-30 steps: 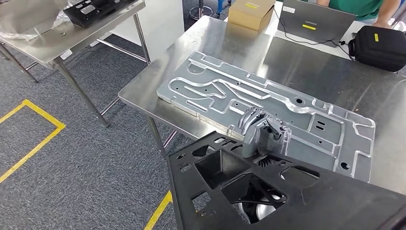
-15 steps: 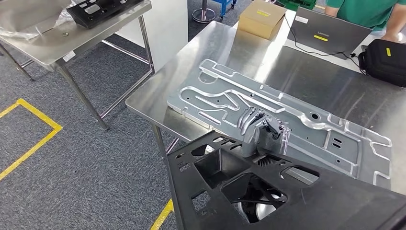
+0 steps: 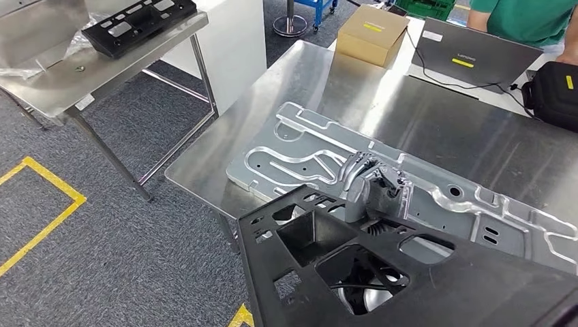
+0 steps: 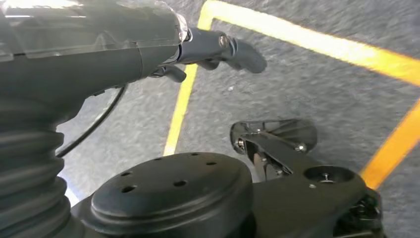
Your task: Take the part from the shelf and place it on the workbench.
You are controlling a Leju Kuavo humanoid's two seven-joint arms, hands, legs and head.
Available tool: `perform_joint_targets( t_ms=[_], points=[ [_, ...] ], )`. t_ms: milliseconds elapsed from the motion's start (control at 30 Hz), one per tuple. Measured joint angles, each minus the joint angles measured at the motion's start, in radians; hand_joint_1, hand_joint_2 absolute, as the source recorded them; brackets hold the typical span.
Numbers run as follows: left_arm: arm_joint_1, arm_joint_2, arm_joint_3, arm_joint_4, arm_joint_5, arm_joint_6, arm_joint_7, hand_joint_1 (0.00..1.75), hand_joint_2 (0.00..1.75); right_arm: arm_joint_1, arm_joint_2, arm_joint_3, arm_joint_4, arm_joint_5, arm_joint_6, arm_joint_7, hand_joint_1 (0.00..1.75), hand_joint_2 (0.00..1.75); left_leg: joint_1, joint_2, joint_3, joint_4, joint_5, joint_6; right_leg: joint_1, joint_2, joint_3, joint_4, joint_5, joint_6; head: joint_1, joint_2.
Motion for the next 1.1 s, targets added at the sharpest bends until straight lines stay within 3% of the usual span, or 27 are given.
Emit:
perform_joint_targets(
  t_ms=[33, 100, 167, 267, 333, 400, 467, 500, 533, 567, 633, 700, 767, 833, 900, 967, 1000, 1033, 1100],
  points=[
    [0.0, 0.001, 0.0, 0.0, 0.0, 0.0, -0.003, 0.0, 1.75, 0.001, 0.0, 0.0, 0.002, -0.001, -0.001, 0.0, 1.64, 1.75, 0.003, 0.0, -0.005, -0.033, 0.026, -0.006, -0.004, 0.007, 0.011, 0.002, -0.01, 0.005, 0.0, 0.0],
    [0.003, 0.002, 0.0, 0.0, -0.002, -0.002, -0.007, 0.0, 1.75, 0.002, 0.0, 0.0, 0.005, -0.002, -0.006, 0.0, 1.64, 1.75, 0.01, -0.008, 0.009, -0.143, 0.127, -0.016, -0.011, 0.019, 0.031, 0.009, -0.03, 0.017, 0.0, 0.0],
    [0.007, 0.003, 0.0, 0.0, -0.006, -0.003, -0.01, 0.0, 1.75, 0.004, 0.0, 0.0, 0.007, -0.003, -0.01, 0.0, 1.64, 1.75, 0.011, -0.02, 0.017, -0.21, 0.179, -0.011, -0.015, 0.033, 0.036, 0.019, -0.044, 0.029, -0.001, 0.0],
    [0.002, 0.003, 0.0, 0.001, -0.012, -0.005, -0.014, 0.0, 1.75, 0.008, -0.001, 0.0, 0.009, -0.004, -0.013, -0.001, 1.64, 1.75, 0.007, -0.015, 0.019, -0.215, 0.19, 0.016, -0.015, 0.046, 0.031, 0.023, -0.055, 0.045, -0.002, 0.0],
    [-0.001, 0.001, -0.001, 0.001, -0.014, -0.006, -0.014, 0.0, 1.75, 0.009, -0.001, 0.0, 0.009, -0.004, -0.014, -0.002, 1.64, 1.75, 0.009, -0.002, 0.025, -0.221, 0.19, 0.028, -0.016, 0.027, 0.018, 0.053, -0.074, 0.054, 0.0, 0.0],
    [0.0, 0.002, -0.001, 0.001, -0.015, -0.006, -0.014, 0.0, 1.75, 0.01, -0.001, 0.0, 0.009, -0.004, -0.014, -0.003, 1.64, 1.75, 0.009, 0.013, 0.03, -0.225, 0.187, 0.038, -0.017, 0.0, -0.037, 0.156, -0.122, 0.062, 0.003, 0.0],
    [0.0, 0.003, -0.001, 0.001, -0.015, -0.006, -0.014, 0.0, 1.75, 0.014, -0.002, 0.0, 0.01, -0.004, -0.014, -0.004, 1.64, 1.75, 0.007, 0.028, 0.034, -0.225, 0.18, 0.043, -0.019, -0.008, -0.11, 0.275, -0.157, 0.066, 0.003, 0.0],
    [0.0, 0.003, -0.001, 0.001, -0.015, -0.007, -0.014, 0.0, 1.75, 0.016, -0.002, 0.0, 0.01, -0.004, -0.013, -0.004, 1.64, 1.75, 0.006, 0.035, 0.037, -0.225, 0.177, 0.044, -0.019, -0.01, -0.129, 0.296, -0.149, 0.065, 0.003, 0.0],
    [0.0, 0.003, -0.001, 0.001, -0.015, -0.007, -0.014, 0.0, 1.75, 0.017, -0.003, 0.0, 0.01, -0.004, -0.012, -0.004, 1.64, 1.75, 0.005, 0.042, 0.043, -0.225, 0.173, 0.043, -0.018, -0.013, -0.129, 0.279, -0.122, 0.063, 0.004, 0.0],
    [0.0, 0.003, -0.001, 0.001, -0.015, -0.008, -0.013, 0.0, 1.75, 0.017, -0.003, 0.0, 0.01, -0.003, -0.012, -0.003, 1.64, 1.75, 0.005, 0.049, 0.05, -0.225, 0.168, 0.041, -0.017, -0.021, -0.111, 0.227, -0.081, 0.058, 0.004, 0.0],
    [0.001, 0.003, -0.001, 0.001, -0.015, -0.009, -0.012, 0.0, 1.75, 0.015, -0.003, 0.0, 0.01, 0.001, -0.01, 0.0, 1.64, 1.75, 0.001, 0.063, 0.063, -0.225, 0.158, 0.035, -0.005, -0.061, -0.056, 0.097, -0.015, 0.043, 0.004, 0.0],
    [0.002, 0.002, -0.001, 0.001, -0.015, -0.009, -0.011, 0.0, 1.75, 0.011, -0.003, 0.0, 0.01, 0.008, -0.01, 0.005, 1.64, 1.75, -0.003, 0.078, 0.069, -0.228, 0.151, 0.025, 0.006, -0.084, -0.033, 0.036, -0.003, 0.033, 0.004, 0.0],
    [0.001, 0.002, -0.002, 0.001, -0.015, -0.009, -0.01, 0.0, 1.75, 0.01, -0.003, 0.0, 0.009, 0.016, -0.011, 0.008, 1.64, 1.75, -0.006, 0.096, 0.075, -0.233, 0.147, 0.015, 0.006, -0.064, -0.033, 0.027, -0.004, 0.028, 0.004, 0.0],
    [0.0, 0.002, -0.002, 0.001, -0.017, -0.009, -0.009, 0.0, 1.75, 0.01, -0.003, 0.0, 0.006, 0.023, -0.011, 0.008, 1.64, 1.75, -0.005, 0.079, 0.073, -0.214, 0.128, 0.006, -0.001, -0.043, -0.027, 0.016, 0.001, 0.02, 0.004, 0.0],
    [0.0, 0.003, -0.002, 0.001, -0.018, -0.01, -0.009, 0.0, 1.75, 0.01, -0.002, 0.0, 0.004, 0.029, -0.012, 0.008, 1.64, 1.75, -0.002, 0.038, 0.03, -0.12, 0.077, 0.0, -0.005, -0.024, -0.022, 0.009, 0.002, 0.012, 0.004, 0.0],
    [0.0, 0.003, -0.002, 0.001, -0.017, -0.011, -0.01, 0.0, 1.75, 0.012, -0.002, 0.0, 0.004, 0.031, -0.012, 0.009, 1.64, 1.75, -0.002, 0.019, -0.038, 0.009, 0.029, -0.003, -0.004, -0.002, -0.021, 0.011, 0.0, 0.007, 0.004, 0.0],
    [-0.001, 0.003, -0.002, 0.001, -0.016, -0.012, -0.01, 0.0, 1.75, 0.013, -0.002, 0.0, 0.004, 0.031, -0.012, 0.009, 1.64, 1.75, -0.002, 0.017, -0.058, 0.041, 0.03, -0.005, -0.004, 0.01, -0.02, 0.013, -0.001, 0.007, 0.004, 0.0],
    [-0.003, 0.003, -0.002, 0.001, -0.017, -0.013, -0.01, 0.0, 1.75, 0.014, -0.002, 0.0, 0.004, 0.032, -0.012, 0.009, 1.64, 1.75, -0.002, 0.016, -0.062, 0.035, 0.051, -0.005, -0.003, 0.023, -0.018, 0.015, -0.003, 0.007, 0.004, 0.0],
    [-0.003, 0.003, -0.002, 0.001, -0.018, -0.013, -0.009, 0.0, 1.75, 0.014, -0.002, 0.0, 0.004, 0.036, -0.013, 0.009, 1.64, 1.75, -0.002, 0.002, -0.023, -0.073, 0.131, 0.0, -0.003, 0.05, -0.014, 0.02, -0.008, 0.01, 0.004, 0.0]
  ],
)
